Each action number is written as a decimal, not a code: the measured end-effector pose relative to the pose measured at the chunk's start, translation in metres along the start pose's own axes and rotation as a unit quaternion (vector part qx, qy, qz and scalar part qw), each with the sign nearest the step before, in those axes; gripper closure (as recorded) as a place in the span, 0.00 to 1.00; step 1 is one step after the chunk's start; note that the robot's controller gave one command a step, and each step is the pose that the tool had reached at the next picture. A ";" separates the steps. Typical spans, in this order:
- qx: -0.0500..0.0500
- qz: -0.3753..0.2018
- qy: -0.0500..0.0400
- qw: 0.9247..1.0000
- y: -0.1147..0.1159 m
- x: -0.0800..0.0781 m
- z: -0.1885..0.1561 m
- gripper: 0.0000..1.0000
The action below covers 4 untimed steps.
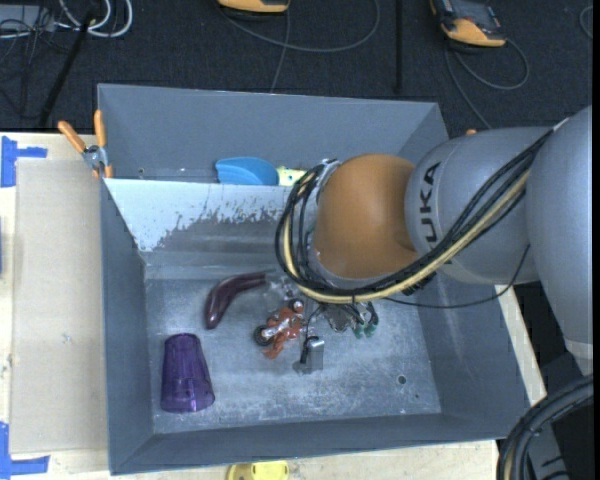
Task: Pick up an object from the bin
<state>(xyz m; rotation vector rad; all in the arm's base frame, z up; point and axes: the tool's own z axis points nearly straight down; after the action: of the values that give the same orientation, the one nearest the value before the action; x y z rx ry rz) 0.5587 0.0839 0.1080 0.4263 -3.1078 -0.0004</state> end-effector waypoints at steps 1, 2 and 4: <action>0.001 -0.062 -0.003 0.998 -0.003 -0.008 0.016 0.00; 0.000 -0.012 -0.002 1.000 -0.020 -0.007 0.037 1.00; 0.000 -0.011 -0.002 1.000 -0.021 -0.007 0.037 1.00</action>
Offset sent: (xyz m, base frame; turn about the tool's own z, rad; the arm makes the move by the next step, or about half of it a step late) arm 0.0118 -0.0182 -0.0367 -0.0267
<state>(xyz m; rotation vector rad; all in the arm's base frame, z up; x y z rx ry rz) 0.5705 0.0659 0.0707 0.4611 -3.1068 -0.0019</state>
